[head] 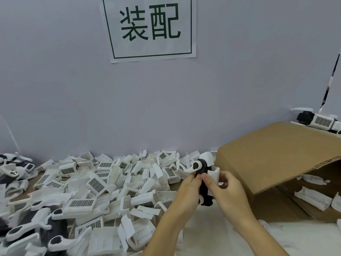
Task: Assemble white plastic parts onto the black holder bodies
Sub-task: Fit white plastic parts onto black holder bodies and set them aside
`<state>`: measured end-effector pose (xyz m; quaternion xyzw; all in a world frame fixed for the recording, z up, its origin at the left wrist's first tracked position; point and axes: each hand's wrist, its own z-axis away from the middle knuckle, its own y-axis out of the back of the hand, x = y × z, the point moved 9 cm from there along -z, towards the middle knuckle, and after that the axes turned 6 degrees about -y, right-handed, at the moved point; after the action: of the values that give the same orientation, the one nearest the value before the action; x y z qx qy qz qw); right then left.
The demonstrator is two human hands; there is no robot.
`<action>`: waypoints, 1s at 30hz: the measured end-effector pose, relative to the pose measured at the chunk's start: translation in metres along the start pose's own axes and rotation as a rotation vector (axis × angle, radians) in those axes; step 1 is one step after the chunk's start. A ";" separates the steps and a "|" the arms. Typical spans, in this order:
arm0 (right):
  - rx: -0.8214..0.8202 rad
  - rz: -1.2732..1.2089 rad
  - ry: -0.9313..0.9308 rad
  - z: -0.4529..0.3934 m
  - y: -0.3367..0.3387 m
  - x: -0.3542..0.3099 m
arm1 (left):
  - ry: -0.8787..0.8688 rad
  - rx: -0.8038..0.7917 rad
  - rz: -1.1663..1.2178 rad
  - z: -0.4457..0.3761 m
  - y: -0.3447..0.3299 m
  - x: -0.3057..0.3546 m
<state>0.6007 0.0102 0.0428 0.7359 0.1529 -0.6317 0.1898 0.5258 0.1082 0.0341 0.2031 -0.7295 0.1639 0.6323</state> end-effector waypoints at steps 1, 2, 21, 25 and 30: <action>0.019 0.026 0.026 0.000 0.002 -0.002 | -0.002 0.008 0.005 0.000 0.001 -0.001; 0.027 0.048 0.053 0.001 0.003 -0.004 | -0.002 0.017 0.007 -0.001 0.001 -0.002; 0.018 0.169 0.309 0.004 -0.009 -0.014 | -0.016 0.058 0.056 -0.001 0.007 0.001; -0.020 0.198 0.337 0.004 -0.013 -0.014 | -0.050 0.097 0.007 0.000 0.010 0.002; 0.024 0.190 0.368 0.006 -0.009 -0.018 | -0.034 0.091 0.052 0.002 0.008 0.003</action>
<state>0.5890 0.0153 0.0588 0.8523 0.1071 -0.4676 0.2086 0.5194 0.1141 0.0364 0.2155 -0.7370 0.2098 0.6053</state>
